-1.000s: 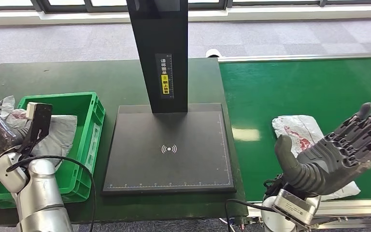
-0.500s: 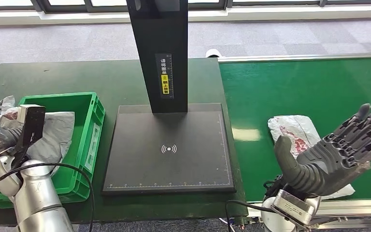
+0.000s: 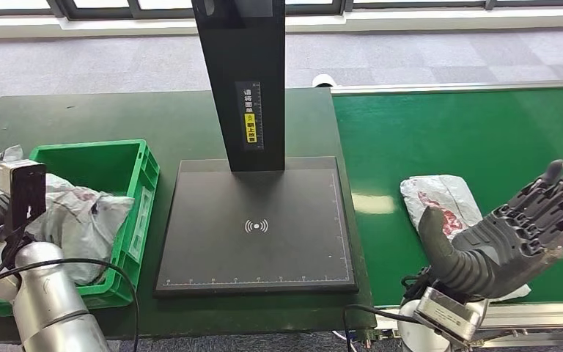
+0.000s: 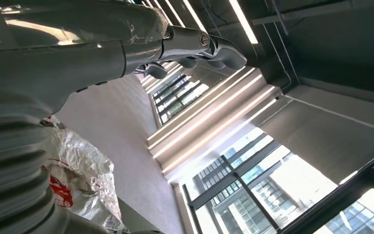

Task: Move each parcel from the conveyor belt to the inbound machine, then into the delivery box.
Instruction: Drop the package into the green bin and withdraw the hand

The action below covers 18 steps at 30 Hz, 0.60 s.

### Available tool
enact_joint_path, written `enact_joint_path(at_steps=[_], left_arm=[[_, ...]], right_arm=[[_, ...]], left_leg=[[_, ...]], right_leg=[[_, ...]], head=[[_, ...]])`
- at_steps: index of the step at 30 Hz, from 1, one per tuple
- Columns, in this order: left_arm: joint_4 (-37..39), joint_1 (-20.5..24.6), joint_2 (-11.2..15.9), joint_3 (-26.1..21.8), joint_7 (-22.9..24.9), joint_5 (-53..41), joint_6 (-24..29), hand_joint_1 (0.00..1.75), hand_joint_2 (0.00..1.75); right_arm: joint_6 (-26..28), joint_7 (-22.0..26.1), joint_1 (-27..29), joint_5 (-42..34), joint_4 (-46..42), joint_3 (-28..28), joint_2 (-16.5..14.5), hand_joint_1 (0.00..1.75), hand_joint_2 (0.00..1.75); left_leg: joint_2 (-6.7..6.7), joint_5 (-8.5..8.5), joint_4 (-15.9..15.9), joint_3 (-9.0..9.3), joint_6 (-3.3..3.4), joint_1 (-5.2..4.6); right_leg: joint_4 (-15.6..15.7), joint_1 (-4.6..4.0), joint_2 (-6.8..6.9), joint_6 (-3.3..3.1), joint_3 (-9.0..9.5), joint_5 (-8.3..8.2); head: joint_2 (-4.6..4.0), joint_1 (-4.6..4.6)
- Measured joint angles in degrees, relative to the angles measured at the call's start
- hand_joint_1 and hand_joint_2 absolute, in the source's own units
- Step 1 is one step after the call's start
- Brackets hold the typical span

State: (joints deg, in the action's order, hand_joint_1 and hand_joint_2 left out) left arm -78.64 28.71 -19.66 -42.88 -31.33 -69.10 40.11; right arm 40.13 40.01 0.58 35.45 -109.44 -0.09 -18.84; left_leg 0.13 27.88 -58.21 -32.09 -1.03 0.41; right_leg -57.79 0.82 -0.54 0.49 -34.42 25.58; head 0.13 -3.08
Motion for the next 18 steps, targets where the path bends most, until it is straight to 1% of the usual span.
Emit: enact_joint_path(at_steps=[3,5,11,18], left_arm=[[-1.62,-0.35,-0.17,0.01,-0.38,1.59,0.0,0.0,1.75],[-2.27,-0.68,-0.32,0.12,0.43,1.21,0.0,0.0,1.75],[-2.04,-1.39,-0.73,1.03,6.25,-4.78,0.0,0.0,1.75],[-0.63,-1.55,-1.01,1.68,6.98,-5.88,0.0,0.0,1.75]], right_arm=[[0.0,0.01,0.31,-0.09,0.0,-0.46,0.0,0.0,1.75],[0.0,0.01,0.45,-0.15,0.0,-0.74,0.0,0.0,1.75],[0.0,0.01,0.87,-0.13,0.0,-1.19,0.0,0.0,1.75],[0.0,0.01,1.2,-0.13,0.0,-1.22,0.0,0.0,1.75]], left_leg=[[0.01,0.0,0.0,0.01,0.0,0.0],[0.01,0.0,0.0,0.02,0.0,0.0],[0.01,0.0,0.0,0.06,0.0,-0.01],[0.02,0.0,0.0,0.06,0.0,-0.01]], right_leg=[[0.0,0.01,0.0,0.0,0.0,0.0],[0.0,0.01,0.0,0.0,0.0,0.0],[0.0,0.01,-0.01,0.0,0.01,0.0],[0.0,0.01,-0.01,0.0,0.01,0.0]], head=[[0.0,0.0],[0.0,0.01],[0.0,0.01],[0.0,0.0]])
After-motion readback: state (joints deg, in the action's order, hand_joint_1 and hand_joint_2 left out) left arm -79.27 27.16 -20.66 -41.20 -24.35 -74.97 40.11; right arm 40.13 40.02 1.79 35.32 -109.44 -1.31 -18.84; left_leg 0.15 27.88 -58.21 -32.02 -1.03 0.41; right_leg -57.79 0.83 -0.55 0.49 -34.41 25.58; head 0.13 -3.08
